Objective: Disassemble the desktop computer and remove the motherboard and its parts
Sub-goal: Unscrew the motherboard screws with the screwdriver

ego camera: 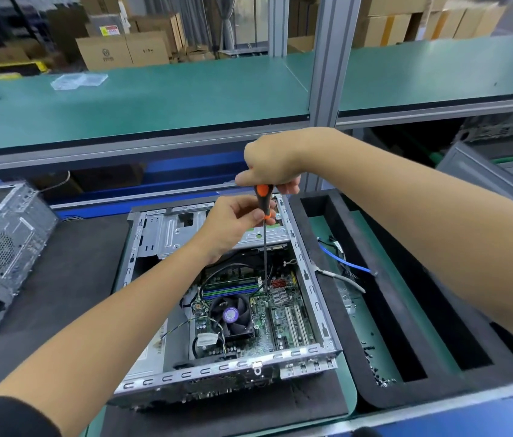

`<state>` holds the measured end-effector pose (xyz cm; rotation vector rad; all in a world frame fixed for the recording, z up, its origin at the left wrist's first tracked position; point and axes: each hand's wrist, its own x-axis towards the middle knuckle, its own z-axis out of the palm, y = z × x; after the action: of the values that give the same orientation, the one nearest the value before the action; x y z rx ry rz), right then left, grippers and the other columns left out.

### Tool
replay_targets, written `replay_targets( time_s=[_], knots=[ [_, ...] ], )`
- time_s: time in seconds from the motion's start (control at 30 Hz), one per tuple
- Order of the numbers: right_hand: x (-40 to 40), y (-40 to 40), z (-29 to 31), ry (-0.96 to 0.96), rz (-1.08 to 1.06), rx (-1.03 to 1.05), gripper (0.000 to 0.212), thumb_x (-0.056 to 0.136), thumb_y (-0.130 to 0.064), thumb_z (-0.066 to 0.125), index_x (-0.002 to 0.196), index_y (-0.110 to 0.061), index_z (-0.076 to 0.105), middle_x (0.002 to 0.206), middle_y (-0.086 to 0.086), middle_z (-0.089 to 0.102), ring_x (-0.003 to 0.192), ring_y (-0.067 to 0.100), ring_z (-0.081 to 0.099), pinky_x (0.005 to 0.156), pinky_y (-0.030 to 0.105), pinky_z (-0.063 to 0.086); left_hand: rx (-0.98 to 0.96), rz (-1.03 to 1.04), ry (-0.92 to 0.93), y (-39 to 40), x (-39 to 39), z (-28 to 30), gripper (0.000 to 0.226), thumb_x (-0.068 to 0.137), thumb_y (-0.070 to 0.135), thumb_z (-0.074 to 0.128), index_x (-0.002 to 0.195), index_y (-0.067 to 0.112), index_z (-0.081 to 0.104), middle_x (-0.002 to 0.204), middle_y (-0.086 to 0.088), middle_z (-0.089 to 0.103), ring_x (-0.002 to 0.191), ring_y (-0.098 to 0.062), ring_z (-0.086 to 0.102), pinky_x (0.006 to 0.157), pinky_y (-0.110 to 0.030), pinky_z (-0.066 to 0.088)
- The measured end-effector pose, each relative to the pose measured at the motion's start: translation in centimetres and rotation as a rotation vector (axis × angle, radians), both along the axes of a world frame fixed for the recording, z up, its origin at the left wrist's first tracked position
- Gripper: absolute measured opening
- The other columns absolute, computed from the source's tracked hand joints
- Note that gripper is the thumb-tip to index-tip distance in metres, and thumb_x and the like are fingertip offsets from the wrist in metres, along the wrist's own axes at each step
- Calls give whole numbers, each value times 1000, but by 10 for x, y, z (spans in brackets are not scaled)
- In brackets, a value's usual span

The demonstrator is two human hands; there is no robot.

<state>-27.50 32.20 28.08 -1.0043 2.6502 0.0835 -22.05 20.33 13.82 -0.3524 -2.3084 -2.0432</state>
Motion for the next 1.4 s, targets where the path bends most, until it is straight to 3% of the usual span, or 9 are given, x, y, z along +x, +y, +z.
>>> replay_targets(
  time_s=[0.13, 0.37, 0.6, 0.8, 0.9, 1.0, 1.07, 1.23, 1.4],
  knots=[
    [-2, 2, 3, -26, 30, 55, 43, 98, -42, 44, 77, -8, 58, 48, -1, 65, 57, 19, 66, 58, 28, 42, -190, -48, -62, -2, 3, -15, 30, 94, -9, 48, 111, 11, 63, 92, 5, 72, 88, -9, 69, 87, -19, 49],
    [0, 1, 3, -34, 137, 65, 19, 91, -18, 52, 101, -9, 66, 90, 8, 70, 79, 20, 66, 58, 25, 41, -261, 94, -35, 5, -4, -25, 32, 84, -14, 59, 69, 13, 66, 68, 5, 68, 66, -9, 66, 77, -25, 55],
    [-5, 6, 3, 24, 55, -73, 38, 93, -38, 49, 73, -8, 62, 51, 1, 67, 57, 18, 69, 54, 25, 44, -309, 177, -1, 10, -5, -34, 38, 83, -12, 60, 60, 17, 51, 72, 0, 65, 63, -8, 64, 74, -33, 56],
    [-4, 9, 1, -21, 15, -16, 37, 90, -34, 54, 63, -9, 55, 44, 0, 62, 43, 17, 62, 53, 27, 50, -328, 192, 7, 18, -3, -35, 38, 86, -7, 62, 62, 16, 42, 69, -13, 60, 61, -11, 59, 76, -41, 54],
    [-2, 6, 1, -62, 53, -28, 28, 86, -27, 59, 63, -12, 54, 50, 0, 66, 55, 17, 69, 58, 28, 50, -367, 211, 24, 16, -2, -35, 37, 85, -3, 65, 62, 14, 43, 70, -23, 63, 55, -1, 55, 64, -19, 47],
    [-4, 1, -3, -26, 122, 8, 20, 84, -21, 62, 68, -10, 60, 64, 3, 71, 66, 17, 71, 54, 26, 44, -388, 194, 17, 13, -2, -33, 31, 84, 0, 68, 63, 9, 48, 63, -14, 64, 48, 3, 48, 53, -8, 35],
    [-7, 1, -4, -40, 138, 5, 13, 84, -18, 63, 81, -5, 67, 75, 6, 72, 70, 16, 70, 53, 24, 43, -380, 168, -13, 11, -3, -31, 28, 85, 3, 70, 64, 10, 53, 59, 1, 64, 48, 3, 48, 54, -8, 37],
    [-11, 3, -2, -88, 191, 5, 9, 81, -11, 68, 89, -7, 70, 83, 6, 72, 75, 17, 69, 53, 21, 45, -354, -21, -123, 5, -10, -19, 17, 86, 4, 68, 81, 18, 75, 83, 0, 76, 80, -11, 71, 78, -18, 54],
    [-12, 0, -1, -81, 222, -23, 18, 78, -16, 74, 93, -10, 70, 89, 4, 71, 81, 17, 69, 57, 22, 45, -428, 8, -74, 2, -11, -22, 30, 84, -1, 67, 69, 25, 76, 72, 2, 74, 73, -12, 70, 75, -21, 54]
  ],
)
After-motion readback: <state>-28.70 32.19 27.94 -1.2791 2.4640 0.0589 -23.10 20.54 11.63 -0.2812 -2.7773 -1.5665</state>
